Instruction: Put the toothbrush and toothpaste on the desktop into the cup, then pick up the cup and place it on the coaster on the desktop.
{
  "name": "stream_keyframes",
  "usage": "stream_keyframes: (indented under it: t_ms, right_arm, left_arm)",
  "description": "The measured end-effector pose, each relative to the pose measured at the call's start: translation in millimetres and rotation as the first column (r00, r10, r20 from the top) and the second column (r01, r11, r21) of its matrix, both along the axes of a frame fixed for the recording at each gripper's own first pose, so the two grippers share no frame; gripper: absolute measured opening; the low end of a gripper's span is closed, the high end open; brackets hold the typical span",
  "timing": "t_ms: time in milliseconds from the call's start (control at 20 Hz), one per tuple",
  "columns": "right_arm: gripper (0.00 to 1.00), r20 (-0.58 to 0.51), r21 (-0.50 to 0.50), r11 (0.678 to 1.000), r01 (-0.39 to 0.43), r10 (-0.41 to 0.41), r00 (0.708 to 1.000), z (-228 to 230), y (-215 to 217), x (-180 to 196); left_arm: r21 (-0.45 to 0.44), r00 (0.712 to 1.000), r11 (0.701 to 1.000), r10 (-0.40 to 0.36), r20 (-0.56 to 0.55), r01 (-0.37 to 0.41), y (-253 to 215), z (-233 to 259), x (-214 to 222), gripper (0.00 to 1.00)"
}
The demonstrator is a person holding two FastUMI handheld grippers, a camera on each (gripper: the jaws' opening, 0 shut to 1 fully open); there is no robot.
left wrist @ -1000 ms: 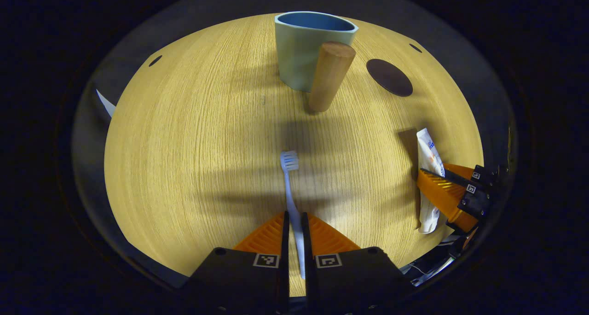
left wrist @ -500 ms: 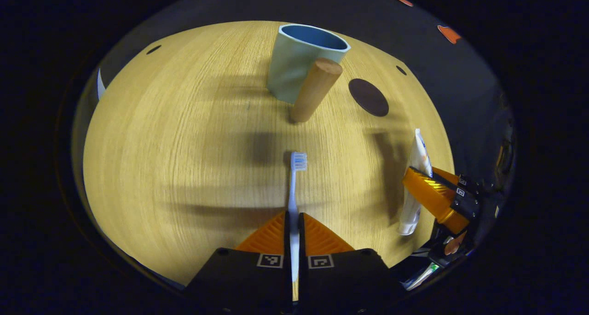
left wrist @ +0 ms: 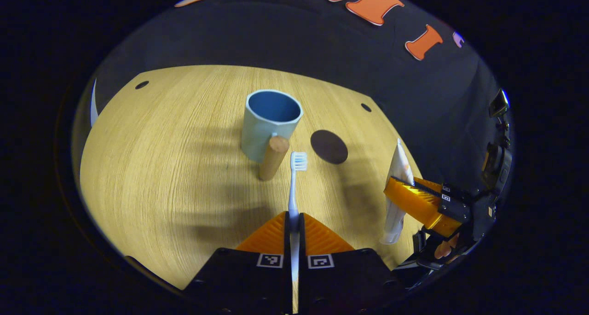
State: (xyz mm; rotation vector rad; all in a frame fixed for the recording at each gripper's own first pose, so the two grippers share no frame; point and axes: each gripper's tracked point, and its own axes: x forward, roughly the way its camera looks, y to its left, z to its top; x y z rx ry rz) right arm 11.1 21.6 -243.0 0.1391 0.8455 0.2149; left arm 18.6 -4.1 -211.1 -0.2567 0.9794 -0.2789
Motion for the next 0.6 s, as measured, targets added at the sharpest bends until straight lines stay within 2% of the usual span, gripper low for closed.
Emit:
stream_keyframes:
  t_ms: [150,300,400,600]
  right_arm:
    - [0.16,0.078,0.022,1.0,0.011,-0.013,0.997,17.6,2.8,14.9]
    - [0.16,0.151,0.042,0.998,0.036,-0.042,0.988,36.4,1.7,31.9]
    - [0.16,0.188,0.061,0.997,0.044,-0.055,0.981,50.6,-0.8,42.2]
    - [0.16,0.28,0.004,0.999,0.05,-0.049,0.959,72.8,-9.1,56.4]
  left_arm:
    - [-0.002,0.992,1.0,0.018,0.128,-0.018,11.5,19.2,22.4,0.05]
    - [-0.024,0.965,0.999,0.045,0.258,-0.041,22.4,49.0,41.2,0.05]
    - [-0.025,0.933,0.998,0.06,0.354,-0.055,36.5,63.8,51.9,0.05]
    - [-0.03,0.86,0.997,0.071,0.506,-0.065,45.7,73.3,70.1,0.05]
